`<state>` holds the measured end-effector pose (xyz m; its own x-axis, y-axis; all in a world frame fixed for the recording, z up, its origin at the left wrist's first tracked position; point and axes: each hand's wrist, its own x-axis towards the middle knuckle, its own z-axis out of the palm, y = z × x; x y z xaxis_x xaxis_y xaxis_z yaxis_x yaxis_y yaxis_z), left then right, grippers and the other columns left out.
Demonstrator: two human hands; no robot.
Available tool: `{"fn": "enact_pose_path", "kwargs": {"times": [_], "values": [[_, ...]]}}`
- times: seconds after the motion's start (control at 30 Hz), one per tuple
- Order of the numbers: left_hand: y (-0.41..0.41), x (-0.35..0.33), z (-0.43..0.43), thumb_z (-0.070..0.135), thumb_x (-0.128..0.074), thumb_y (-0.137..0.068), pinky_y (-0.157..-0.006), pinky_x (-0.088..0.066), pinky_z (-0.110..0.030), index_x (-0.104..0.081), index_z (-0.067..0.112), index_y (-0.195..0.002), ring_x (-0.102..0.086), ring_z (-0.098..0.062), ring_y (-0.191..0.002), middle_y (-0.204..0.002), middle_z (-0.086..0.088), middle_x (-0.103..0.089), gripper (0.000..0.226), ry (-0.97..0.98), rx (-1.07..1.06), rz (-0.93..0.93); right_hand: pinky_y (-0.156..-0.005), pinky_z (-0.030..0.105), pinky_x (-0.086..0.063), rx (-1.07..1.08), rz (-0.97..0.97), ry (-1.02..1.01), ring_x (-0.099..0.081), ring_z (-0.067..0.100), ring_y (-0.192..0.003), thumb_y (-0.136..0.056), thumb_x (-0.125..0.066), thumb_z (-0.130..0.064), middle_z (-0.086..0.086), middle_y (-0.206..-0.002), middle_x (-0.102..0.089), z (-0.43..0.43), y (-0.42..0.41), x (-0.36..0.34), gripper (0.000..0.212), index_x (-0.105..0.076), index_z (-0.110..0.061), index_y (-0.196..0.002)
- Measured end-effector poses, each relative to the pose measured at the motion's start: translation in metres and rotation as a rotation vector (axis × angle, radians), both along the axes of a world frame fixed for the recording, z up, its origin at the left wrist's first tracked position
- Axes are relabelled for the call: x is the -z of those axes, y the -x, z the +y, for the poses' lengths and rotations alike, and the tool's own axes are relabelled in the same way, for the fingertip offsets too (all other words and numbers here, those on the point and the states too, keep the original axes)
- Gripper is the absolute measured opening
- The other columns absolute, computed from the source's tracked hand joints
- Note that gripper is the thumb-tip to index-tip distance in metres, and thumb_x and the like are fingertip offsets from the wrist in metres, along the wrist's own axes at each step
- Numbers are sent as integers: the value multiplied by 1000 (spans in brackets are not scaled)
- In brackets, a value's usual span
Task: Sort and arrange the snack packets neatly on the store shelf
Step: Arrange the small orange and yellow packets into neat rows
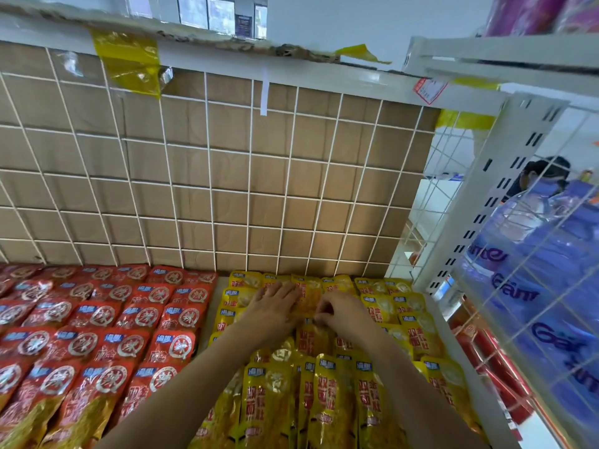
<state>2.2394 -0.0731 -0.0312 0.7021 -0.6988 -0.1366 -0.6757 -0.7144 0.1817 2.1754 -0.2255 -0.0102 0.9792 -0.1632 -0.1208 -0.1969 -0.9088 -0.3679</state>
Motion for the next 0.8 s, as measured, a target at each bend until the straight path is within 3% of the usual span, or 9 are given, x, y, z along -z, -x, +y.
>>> {"fn": "enact_pose_path", "kwargs": {"times": [0.1,0.27,0.47,0.7,0.8], "values": [[-1,5,-1,48,-26,-98,-117,-1,-39,-11,24,-149,-2,-16,-145,-157,6,-6,58,44,-19,-3,-81,27,-45,67,-68,-76,-54,9,-86,-88,-60,-23,-5,-92,-62,-5,-4,1,7,-58,-25,-81],[0,10,-1,52,-27,-97,-116,2,-38,-10,23,-149,0,-15,-145,-158,4,-5,62,67,-53,-2,-76,21,-37,87,-90,-66,-48,6,-84,-89,-59,-24,-9,-88,-53,-11,-12,2,4,-61,-20,-87],[0,13,-1,54,-28,-96,-116,4,-36,-8,24,-150,1,-14,-145,-158,4,-6,65,105,-67,14,-69,22,-34,133,-90,-113,-50,9,-81,-88,-60,-22,-7,-85,-55,-12,-30,3,6,-60,-20,-82],[0,7,5,54,-26,-96,-117,4,-34,-4,19,-150,1,-14,-145,-158,3,-5,68,104,-118,14,-73,25,-40,107,-91,-142,-52,10,-81,-86,-61,-19,-6,-83,-59,-7,-48,4,7,-63,-20,-79],[-2,10,7,69,-8,-81,-116,5,-33,-5,20,-150,0,-13,-145,-158,4,-6,85,85,-117,2,-75,26,-42,86,-85,-124,-55,12,-85,-86,-61,-21,-3,-91,-63,-8,-50,7,8,-62,-22,-79]]}}
